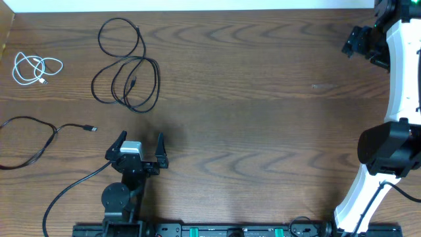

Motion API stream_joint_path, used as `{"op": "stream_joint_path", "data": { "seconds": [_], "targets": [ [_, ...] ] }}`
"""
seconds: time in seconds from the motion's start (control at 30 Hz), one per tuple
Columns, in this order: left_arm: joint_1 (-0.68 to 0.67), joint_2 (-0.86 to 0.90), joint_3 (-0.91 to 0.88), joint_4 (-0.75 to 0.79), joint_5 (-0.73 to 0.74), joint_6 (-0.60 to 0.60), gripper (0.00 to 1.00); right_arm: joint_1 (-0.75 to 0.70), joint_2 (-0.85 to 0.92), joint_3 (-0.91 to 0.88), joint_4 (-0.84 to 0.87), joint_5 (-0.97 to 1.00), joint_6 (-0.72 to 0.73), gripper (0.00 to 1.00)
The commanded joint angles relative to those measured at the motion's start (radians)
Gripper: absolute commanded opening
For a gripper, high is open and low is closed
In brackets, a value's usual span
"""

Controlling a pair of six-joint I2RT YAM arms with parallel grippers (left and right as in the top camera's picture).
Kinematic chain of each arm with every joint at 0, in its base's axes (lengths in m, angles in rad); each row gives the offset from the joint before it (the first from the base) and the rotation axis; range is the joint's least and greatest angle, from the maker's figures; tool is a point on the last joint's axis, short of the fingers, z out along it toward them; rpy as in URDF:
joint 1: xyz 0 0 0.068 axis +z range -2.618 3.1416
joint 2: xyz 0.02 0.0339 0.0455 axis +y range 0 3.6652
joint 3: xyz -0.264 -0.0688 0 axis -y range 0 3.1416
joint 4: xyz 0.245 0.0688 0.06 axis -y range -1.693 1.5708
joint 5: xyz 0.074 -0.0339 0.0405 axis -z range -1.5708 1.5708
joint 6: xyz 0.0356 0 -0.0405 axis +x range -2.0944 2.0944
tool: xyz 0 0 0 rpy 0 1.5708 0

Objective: Untangle cables

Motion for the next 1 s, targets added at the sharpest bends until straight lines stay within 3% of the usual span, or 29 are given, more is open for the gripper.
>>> {"op": "stream_joint_path", "data": {
  "seconds": [0.0, 0.97],
  "targets": [
    [-0.003, -0.009, -0.013, -0.047, 0.013, 0.023, 0.98, 0.003, 0.005, 0.002, -0.001, 0.016, -0.011, 0.99],
    [0.024, -0.009, -0.013, -0.045, -0.002, -0.002, 0.98, 0.003, 0.005, 0.002, -0.001, 0.016, -0.011, 0.99]
  ]
}}
